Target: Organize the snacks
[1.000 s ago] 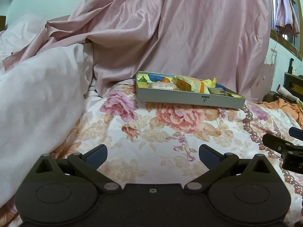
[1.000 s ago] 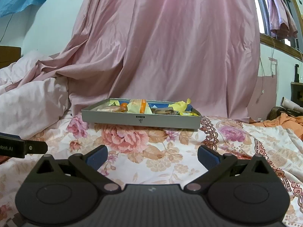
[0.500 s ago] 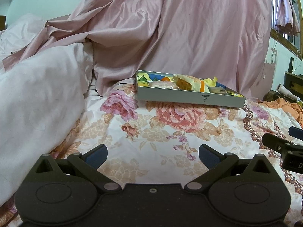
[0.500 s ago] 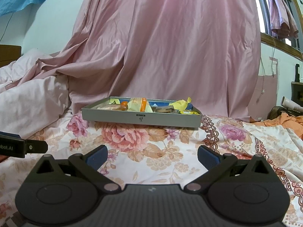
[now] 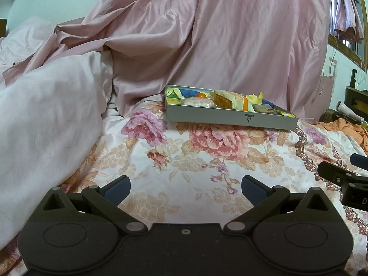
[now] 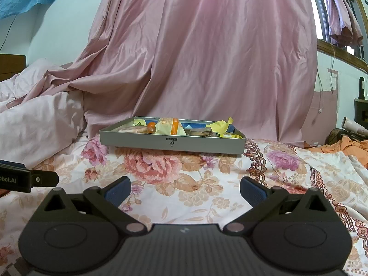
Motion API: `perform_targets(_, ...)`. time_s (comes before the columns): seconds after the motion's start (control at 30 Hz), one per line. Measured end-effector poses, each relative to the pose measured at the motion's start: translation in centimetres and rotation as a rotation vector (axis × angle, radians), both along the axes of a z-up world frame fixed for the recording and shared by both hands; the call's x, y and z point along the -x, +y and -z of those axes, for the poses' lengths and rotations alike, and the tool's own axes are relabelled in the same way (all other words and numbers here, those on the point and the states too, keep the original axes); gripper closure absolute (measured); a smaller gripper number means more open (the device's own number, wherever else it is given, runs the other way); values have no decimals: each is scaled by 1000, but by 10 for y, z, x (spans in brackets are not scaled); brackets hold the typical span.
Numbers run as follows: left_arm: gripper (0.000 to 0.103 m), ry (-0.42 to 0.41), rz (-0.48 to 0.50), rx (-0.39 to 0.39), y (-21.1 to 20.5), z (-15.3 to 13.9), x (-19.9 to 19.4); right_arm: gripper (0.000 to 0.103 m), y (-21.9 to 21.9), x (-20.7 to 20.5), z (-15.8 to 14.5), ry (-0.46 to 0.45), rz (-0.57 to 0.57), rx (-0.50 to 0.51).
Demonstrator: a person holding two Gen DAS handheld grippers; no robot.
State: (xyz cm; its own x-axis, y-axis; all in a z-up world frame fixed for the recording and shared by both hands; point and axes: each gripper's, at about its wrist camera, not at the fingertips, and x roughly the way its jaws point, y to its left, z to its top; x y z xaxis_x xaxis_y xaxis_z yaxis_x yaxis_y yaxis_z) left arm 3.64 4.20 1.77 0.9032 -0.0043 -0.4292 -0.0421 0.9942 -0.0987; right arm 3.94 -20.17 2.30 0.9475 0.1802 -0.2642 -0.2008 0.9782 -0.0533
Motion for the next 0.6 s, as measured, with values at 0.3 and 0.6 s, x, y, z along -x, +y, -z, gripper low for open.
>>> perform_targets(0.3, 1, 0, 0, 0, 0, 0, 0, 0, 0, 0, 0, 1, 0, 0)
perform_targets(0.6, 1, 0, 0, -1, -1, 0, 0, 0, 1, 2, 3, 2, -1, 2)
